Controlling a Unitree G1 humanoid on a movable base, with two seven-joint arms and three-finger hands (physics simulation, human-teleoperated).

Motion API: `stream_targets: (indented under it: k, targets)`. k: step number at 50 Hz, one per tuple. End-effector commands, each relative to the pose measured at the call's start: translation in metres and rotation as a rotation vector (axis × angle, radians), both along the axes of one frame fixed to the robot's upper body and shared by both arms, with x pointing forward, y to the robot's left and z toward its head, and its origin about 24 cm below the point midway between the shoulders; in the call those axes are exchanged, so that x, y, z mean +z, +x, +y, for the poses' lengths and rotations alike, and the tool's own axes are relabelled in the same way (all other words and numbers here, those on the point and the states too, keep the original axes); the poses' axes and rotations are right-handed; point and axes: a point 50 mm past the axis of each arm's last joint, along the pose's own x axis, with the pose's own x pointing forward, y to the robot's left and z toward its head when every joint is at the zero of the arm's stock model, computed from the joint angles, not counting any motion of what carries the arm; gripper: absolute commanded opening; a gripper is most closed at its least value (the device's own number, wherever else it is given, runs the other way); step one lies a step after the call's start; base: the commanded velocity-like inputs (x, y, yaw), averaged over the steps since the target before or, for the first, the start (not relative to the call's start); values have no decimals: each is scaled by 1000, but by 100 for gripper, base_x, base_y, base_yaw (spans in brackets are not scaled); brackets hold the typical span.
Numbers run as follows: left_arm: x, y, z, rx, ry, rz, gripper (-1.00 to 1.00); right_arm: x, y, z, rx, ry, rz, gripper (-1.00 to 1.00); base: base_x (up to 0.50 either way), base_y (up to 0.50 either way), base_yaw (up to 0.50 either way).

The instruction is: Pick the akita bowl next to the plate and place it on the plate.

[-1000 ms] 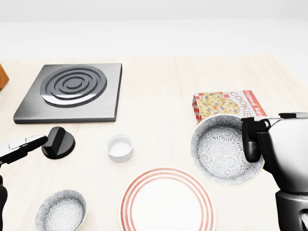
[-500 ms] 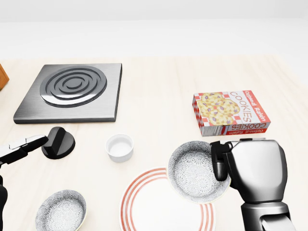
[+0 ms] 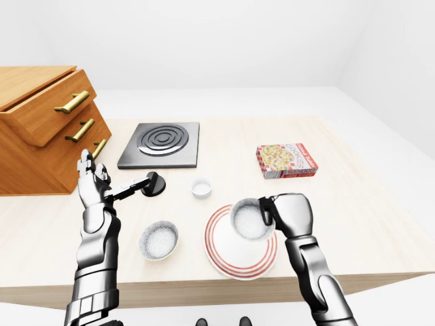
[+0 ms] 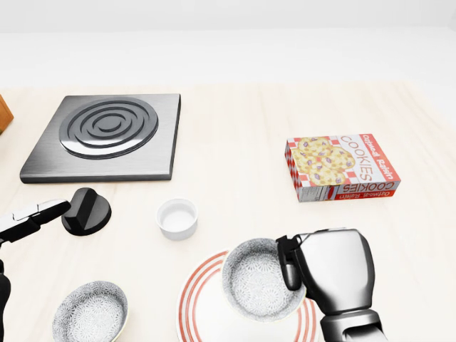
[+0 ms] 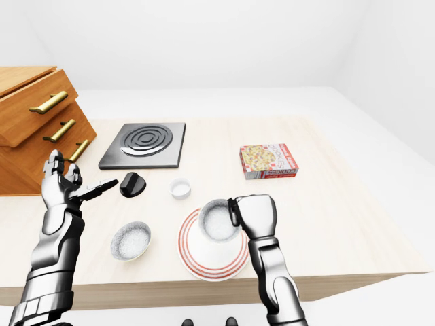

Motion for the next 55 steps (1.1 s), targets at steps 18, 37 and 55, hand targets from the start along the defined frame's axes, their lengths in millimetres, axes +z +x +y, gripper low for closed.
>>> stream_targets:
  k: [18, 37, 55]
  targets:
    - [0, 0, 0, 1, 2, -1, 100, -26, 3, 4, 12, 162, 114, -100, 0, 0, 0]
    - [0, 0, 0, 1, 2, -1, 100, -36, 6, 7, 37, 237, 231, -100, 0, 0, 0]
    - [1, -1, 0, 1, 2, -2, 100, -47, 18, 4, 21, 260, 284, -100, 0, 0, 0]
